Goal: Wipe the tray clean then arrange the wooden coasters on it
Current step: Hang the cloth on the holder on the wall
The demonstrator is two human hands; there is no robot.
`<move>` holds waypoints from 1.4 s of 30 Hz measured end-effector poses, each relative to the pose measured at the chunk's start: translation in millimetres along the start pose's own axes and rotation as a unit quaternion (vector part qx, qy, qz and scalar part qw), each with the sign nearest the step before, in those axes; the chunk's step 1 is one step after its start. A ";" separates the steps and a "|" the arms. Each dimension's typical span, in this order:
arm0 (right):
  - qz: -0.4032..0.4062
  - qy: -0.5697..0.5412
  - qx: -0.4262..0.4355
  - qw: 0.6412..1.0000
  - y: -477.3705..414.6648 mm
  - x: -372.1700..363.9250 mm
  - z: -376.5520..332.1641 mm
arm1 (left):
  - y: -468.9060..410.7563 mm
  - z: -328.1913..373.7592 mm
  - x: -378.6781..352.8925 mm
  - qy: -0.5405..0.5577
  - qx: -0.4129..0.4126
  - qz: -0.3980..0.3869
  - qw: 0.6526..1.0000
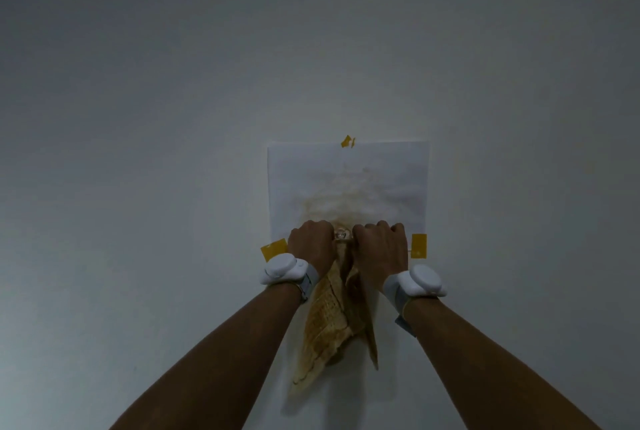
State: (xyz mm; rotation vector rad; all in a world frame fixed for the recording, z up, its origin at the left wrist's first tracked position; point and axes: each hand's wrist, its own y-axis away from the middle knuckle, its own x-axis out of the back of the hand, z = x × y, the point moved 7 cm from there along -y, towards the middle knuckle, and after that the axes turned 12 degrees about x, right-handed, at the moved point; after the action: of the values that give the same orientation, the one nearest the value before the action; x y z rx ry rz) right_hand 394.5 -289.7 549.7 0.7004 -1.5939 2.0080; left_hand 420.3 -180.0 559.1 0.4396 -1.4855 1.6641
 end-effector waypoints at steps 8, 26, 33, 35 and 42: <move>-0.008 0.003 -0.009 1.000 19.2 -10.5 -16.3 | 19.3 -2.8 -13.4 -0.030 -0.014 -0.008 0.999; -0.071 -0.005 -0.078 0.994 110.5 17.1 -68.2 | 119.6 -97.0 -1.1 0.019 0.016 -0.075 0.997; -0.110 -0.027 -0.077 0.991 162.5 29.6 -145.0 | 187.0 -158.9 16.7 0.030 0.026 -0.119 0.992; -0.108 -0.028 -0.078 0.991 176.8 32.6 -169.1 | 206.3 -177.2 22.6 0.028 0.032 -0.126 0.991; -0.142 -0.050 -0.070 0.986 227.3 31.3 -250.2 | 274.2 -236.7 32.6 0.037 0.052 -0.164 0.984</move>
State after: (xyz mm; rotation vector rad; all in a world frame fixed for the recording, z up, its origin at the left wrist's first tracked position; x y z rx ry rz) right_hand 199.2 -90.6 356.1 0.9296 -1.5735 1.6625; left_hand 253.9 68.2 351.8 0.6374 -1.2014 1.4816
